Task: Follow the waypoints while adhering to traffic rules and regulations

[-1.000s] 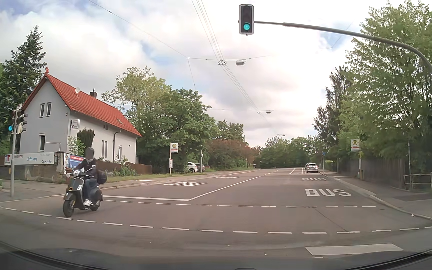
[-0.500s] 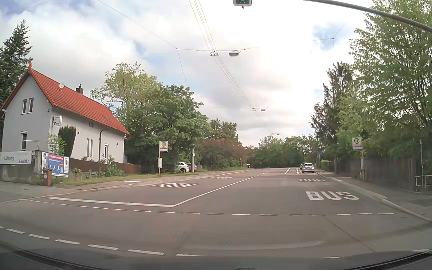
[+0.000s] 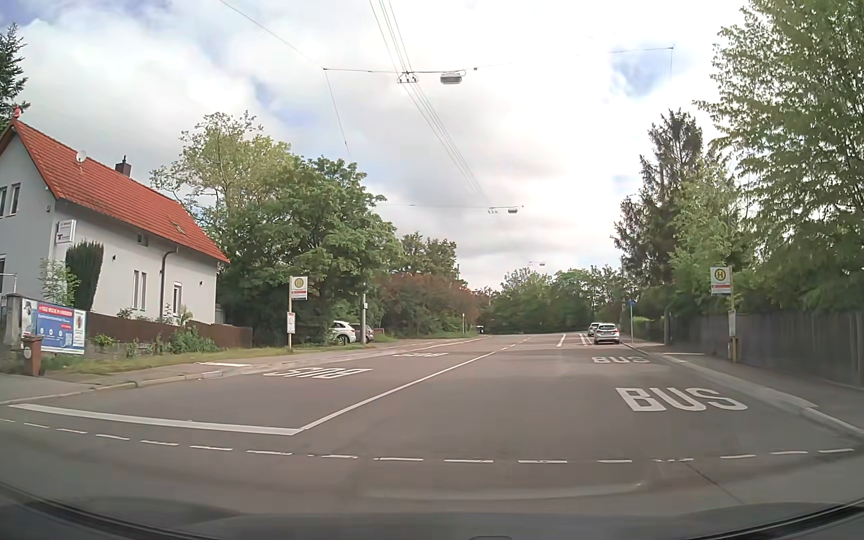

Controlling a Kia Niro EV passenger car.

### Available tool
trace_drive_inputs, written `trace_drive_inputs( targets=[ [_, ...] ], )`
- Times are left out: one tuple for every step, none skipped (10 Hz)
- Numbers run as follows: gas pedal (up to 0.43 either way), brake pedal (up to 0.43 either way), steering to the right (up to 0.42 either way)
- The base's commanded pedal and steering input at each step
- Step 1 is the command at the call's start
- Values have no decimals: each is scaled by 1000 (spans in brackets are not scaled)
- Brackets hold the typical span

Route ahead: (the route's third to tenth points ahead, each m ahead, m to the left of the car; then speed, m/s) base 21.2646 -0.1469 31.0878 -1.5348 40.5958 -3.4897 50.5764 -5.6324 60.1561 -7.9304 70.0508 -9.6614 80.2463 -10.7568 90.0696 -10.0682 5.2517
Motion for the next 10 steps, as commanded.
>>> trace_drive_inputs(
  targets=[
    [421, 0, 58],
    [409, 0, 61],
    [398, 0, 63],
    [398, 0, 64],
    [398, 0, 64],
    [398, 0, 63],
    [398, 0, 63],
    [398, 0, 63],
    [398, 0, 63],
    [398, 0, 61]
  ],
)
